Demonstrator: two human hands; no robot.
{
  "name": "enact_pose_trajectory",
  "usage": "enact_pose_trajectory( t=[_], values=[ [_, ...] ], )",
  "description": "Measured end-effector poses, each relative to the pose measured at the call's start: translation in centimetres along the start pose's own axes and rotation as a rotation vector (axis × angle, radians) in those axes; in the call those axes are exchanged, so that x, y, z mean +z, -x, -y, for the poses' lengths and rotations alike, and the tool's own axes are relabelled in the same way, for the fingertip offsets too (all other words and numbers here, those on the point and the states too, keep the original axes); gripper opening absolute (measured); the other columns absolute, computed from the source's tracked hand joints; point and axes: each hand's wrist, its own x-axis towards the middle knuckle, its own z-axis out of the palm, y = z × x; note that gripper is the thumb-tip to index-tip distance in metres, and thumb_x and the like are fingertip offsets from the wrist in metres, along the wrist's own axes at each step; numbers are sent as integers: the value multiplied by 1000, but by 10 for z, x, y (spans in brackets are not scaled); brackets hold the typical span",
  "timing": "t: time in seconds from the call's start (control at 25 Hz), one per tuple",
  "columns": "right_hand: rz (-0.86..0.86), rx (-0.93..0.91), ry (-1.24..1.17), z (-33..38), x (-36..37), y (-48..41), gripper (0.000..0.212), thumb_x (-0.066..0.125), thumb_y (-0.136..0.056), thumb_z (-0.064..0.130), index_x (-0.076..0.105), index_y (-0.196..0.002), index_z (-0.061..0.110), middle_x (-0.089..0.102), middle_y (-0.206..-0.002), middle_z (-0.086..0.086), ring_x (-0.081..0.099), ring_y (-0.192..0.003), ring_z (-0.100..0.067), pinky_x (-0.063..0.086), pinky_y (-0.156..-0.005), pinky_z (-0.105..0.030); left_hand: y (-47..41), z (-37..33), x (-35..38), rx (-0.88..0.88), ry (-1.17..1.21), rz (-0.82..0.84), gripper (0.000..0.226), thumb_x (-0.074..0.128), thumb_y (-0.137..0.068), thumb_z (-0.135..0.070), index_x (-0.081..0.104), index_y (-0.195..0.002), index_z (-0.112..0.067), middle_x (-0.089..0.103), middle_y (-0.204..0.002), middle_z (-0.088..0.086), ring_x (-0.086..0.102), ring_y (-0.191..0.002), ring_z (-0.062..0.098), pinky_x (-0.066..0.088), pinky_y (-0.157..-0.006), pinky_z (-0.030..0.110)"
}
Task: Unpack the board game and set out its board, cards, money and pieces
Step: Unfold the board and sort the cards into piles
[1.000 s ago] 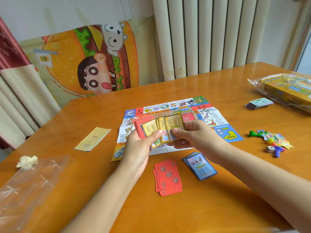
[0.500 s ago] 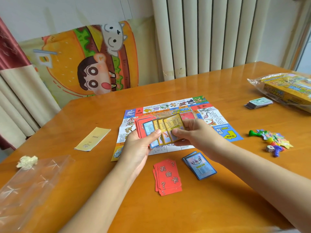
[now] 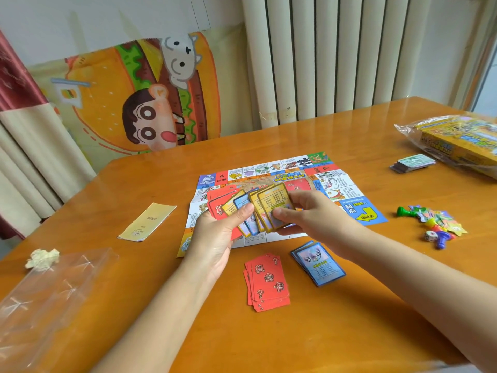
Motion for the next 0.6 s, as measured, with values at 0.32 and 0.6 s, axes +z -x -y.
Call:
enact_pose_trajectory(
  t=[0.32,0.6],
  values=[
    [-51,-7,21,5,-5,-1,14,53,-95,4,65,-102,7,71,-96,-12,68,-77,-18,56,-66,-21,3,-5,5,-76,30,55,8,63,-85,-19,66,-91,-17,74,-79,-3,70,-68,11,55,-56,23],
    [-4,-20,-62,6,-9,-2,14,53,-94,1,65,-99,7,71,-92,-9,69,-77,-15,58,-74,-23,2,-7,1,-19,38,51,13,64,-81,-12,68,-93,-18,75,-87,1,71,-78,16,58,-65,28]
  ],
)
